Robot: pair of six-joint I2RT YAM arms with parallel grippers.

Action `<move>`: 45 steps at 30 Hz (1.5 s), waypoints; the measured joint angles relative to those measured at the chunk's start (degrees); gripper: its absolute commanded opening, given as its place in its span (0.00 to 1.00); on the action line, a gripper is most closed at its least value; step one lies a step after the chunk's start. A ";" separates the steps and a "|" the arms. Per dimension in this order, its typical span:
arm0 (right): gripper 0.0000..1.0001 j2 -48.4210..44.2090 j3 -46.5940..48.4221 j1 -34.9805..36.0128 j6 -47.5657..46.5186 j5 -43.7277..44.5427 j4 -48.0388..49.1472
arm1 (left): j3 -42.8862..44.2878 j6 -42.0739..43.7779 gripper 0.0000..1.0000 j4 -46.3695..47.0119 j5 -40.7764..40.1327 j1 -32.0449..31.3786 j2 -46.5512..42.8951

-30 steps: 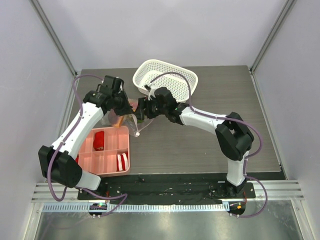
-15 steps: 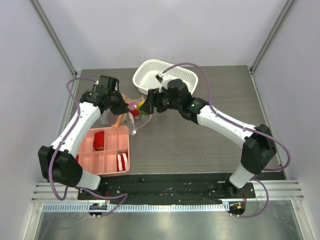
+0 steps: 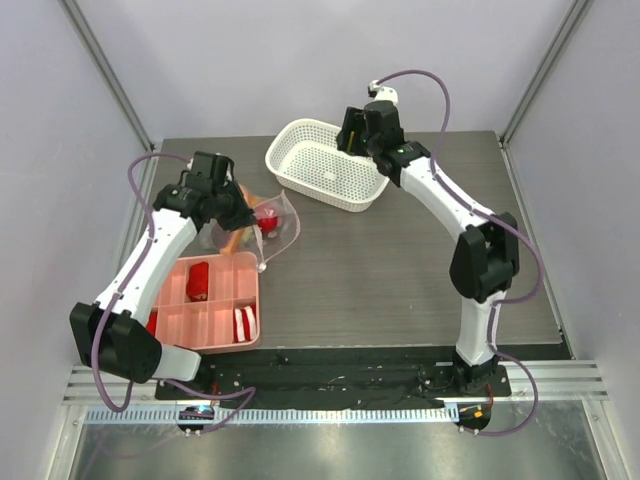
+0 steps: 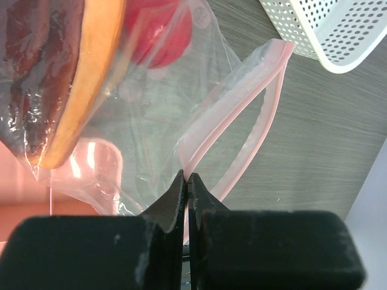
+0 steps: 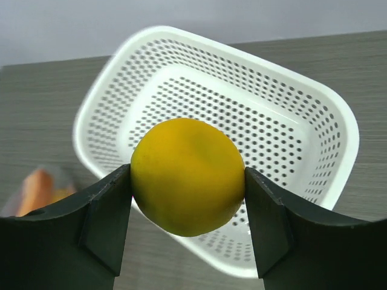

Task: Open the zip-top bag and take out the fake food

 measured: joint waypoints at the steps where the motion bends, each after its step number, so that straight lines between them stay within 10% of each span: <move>1: 0.04 2.27 1.22 -0.72 -0.85 0.48 -0.28 | 0.00 0.11 0.00 0.04 0.20 0.00 -0.15; 7: 0.17 14.03 3.34 -2.16 -4.81 0.26 -2.21 | 0.00 0.98 0.00 0.33 2.80 0.00 -0.22; 11: 0.69 18.25 4.15 -1.92 -4.94 -1.16 -4.59 | 0.20 1.97 0.00 0.26 3.65 0.02 -0.15; 17: 0.99 18.43 7.19 -1.79 -4.57 -1.46 -7.74 | 2.82 3.96 0.00 0.24 4.24 0.11 0.83; 30: 0.94 6.29 5.09 0.42 -4.02 -3.89 -9.70 | 8.04 6.84 0.00 -1.97 4.02 0.17 4.09; 37: 0.39 -8.07 -9.60 11.91 2.60 -10.62 -1.49 | 8.28 7.08 0.00 -1.75 4.00 0.17 4.17; 45: 0.20 -13.46 -20.39 13.60 16.00 -17.81 9.81 | 8.61 5.22 0.00 0.46 4.98 0.17 4.55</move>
